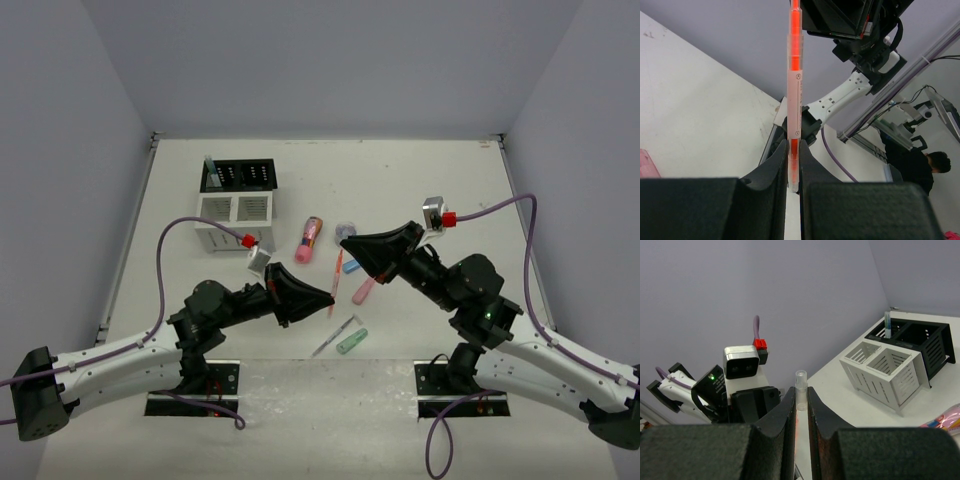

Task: Sort the stationery into containers
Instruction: Close the pen cap on the pen.

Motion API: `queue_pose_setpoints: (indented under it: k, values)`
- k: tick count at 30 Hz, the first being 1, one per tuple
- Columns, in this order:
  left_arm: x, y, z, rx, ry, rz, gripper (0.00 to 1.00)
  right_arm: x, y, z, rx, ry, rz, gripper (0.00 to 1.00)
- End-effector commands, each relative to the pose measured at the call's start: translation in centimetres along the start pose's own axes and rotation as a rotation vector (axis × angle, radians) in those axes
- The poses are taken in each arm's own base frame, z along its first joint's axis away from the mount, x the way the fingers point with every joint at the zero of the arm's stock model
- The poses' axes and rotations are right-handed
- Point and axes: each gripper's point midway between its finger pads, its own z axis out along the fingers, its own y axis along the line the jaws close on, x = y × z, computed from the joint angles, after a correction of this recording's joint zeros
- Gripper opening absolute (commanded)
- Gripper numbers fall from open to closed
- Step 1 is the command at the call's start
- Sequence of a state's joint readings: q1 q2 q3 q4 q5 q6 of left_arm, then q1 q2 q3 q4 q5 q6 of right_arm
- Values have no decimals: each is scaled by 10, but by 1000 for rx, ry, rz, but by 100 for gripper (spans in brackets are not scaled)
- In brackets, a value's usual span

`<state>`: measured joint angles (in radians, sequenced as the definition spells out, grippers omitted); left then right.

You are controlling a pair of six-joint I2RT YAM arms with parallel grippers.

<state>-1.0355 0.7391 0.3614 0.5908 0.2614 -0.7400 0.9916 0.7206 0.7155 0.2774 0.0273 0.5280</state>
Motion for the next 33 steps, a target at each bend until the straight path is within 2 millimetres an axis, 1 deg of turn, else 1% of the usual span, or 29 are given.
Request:
queue_pose_setpoints:
  k: [1,6,11,15,20,29,33]
  values:
    - [-15,-6,2,6,-44,33,0,-4,7,1,-31,-10,9,0]
    - [-17,-6,3,4,-50,38,0,3,7,1,-40,11,15,0]
    - [-15,-7,5,9,-38,38,0,-1,5,0,-22,5,15,0]
    - [-11,-4,5,6,-28,36,0,-8,3,2,6,-4,10,0]
    - [-9,-3,5,7,-22,33,0,-8,4,1,2,-2,4,0]
    - [-10,-5,5,13,-22,36,0,-7,-4,4,52,0,17,0]
    - [-8,-4,5,8,-16,35,0,-13,-5,5,64,-18,17,0]
